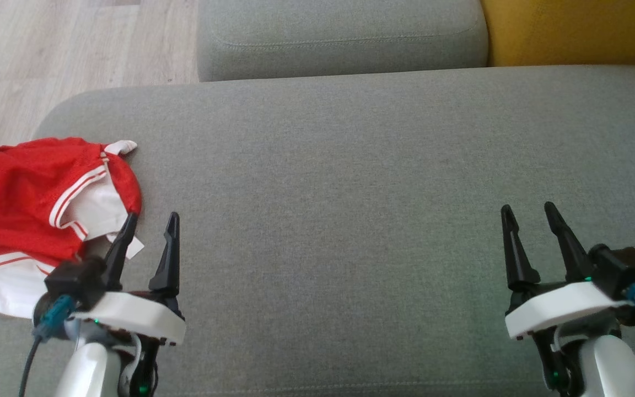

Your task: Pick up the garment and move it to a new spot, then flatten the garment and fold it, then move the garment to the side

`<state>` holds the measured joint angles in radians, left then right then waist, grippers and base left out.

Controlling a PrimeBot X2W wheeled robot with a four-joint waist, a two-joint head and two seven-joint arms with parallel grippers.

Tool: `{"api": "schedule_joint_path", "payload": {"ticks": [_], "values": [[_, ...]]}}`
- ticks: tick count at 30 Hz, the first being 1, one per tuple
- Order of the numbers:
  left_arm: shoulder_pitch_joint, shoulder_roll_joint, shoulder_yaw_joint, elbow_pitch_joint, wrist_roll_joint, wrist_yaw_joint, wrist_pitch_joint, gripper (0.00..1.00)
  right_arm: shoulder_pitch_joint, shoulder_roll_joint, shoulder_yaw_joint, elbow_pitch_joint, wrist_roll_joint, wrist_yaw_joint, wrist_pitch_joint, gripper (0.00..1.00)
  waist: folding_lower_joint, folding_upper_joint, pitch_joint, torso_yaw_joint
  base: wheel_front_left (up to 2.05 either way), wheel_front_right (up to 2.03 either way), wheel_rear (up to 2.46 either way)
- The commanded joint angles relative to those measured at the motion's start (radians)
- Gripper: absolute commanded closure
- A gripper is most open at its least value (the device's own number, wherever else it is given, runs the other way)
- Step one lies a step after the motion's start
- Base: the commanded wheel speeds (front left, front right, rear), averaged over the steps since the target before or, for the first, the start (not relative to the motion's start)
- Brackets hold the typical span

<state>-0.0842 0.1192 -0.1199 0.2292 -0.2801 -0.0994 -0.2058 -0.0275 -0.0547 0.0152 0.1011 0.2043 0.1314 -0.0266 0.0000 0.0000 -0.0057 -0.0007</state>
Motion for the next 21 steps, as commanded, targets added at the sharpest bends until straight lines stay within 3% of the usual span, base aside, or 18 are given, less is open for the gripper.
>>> {"api": "schedule_joint_path", "payload": {"ticks": [1,13,21], "values": [[-0.064,0.022,0.027,-0.029,0.034,0.004,-0.019,0.0,-0.024,-0.001,0.021,-0.044,-0.034,-0.001,-0.014,0.0,0.0,0.0,0.0,0.0,0.0,0.0,0.0],[-0.073,0.021,0.028,-0.004,0.152,0.004,-0.054,0.0,-0.02,0.003,0.027,-0.055,-0.157,-0.001,-0.031,0.0,0.0,0.0,0.003,-0.001,0.0,0.0,0.0],[-0.074,0.011,0.041,0.021,0.136,0.0,-0.056,0.0,-0.019,0.004,0.023,-0.042,-0.126,-0.001,-0.038,0.0,0.0,0.0,0.006,-0.001,0.0,0.0,0.0]]}}
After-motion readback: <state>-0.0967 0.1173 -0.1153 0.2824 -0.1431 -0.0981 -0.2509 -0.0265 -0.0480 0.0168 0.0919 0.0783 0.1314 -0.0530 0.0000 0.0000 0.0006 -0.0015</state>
